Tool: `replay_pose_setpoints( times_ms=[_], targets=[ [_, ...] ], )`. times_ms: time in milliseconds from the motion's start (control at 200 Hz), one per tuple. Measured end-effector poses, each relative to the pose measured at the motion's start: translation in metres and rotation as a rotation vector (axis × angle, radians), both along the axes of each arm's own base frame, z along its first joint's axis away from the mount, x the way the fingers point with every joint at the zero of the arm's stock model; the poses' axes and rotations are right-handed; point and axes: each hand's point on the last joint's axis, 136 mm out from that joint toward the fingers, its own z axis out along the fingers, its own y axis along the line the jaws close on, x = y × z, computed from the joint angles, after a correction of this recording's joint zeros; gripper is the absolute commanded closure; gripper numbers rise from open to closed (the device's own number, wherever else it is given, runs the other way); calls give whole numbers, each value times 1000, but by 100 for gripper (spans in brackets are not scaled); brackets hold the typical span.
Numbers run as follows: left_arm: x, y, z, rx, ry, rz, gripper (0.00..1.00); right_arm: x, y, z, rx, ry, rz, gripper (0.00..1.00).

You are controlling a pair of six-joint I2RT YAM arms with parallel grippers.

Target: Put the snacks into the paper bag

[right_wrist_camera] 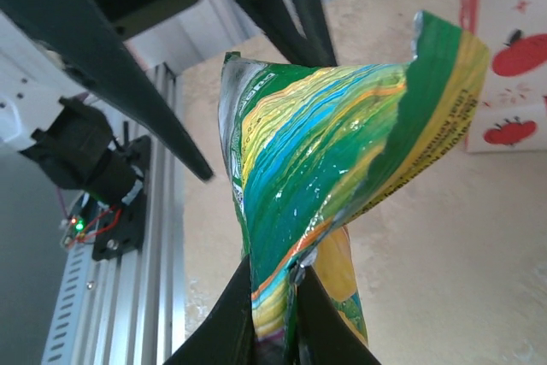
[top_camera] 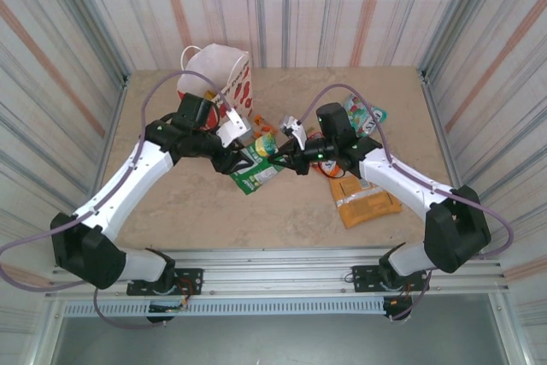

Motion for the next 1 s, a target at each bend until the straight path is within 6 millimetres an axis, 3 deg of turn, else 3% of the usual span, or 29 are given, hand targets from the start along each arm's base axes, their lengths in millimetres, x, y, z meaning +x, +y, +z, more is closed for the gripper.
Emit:
replay_pose_setpoints(
  times_ms=[180, 326, 481, 536, 621, 681, 842, 997],
  targets=[
    [-7, -11, -1, -31, 61, -83, 48, -5, 4, 2, 7, -34, 32, 95],
    [-8, -15, -2, -37, 119, -116, 69, -6, 4, 2, 9, -44, 43, 95],
    [-10, -17, -1, -43, 185, -128, 83, -5, 3, 5, 10, -60, 37, 94],
    [-11, -17, 2, -46, 199, -128, 86, -4, 2, 7, 11, -70, 31, 85],
    [-10, -16, 8, -44, 195, -120, 90, -3, 2, 13, 21, -90, 20, 55],
    [-7, -15, 13, -36, 178, -106, 92, -1, 0, 22, 35, -126, -2, 47],
    [12, -8, 42, -7, 64, -26, 94, 10, -16, 36, 62, -165, -137, 40],
    [41, 7, 97, 11, -161, 102, 94, 26, -29, 25, 49, -102, -250, 39]
  ],
)
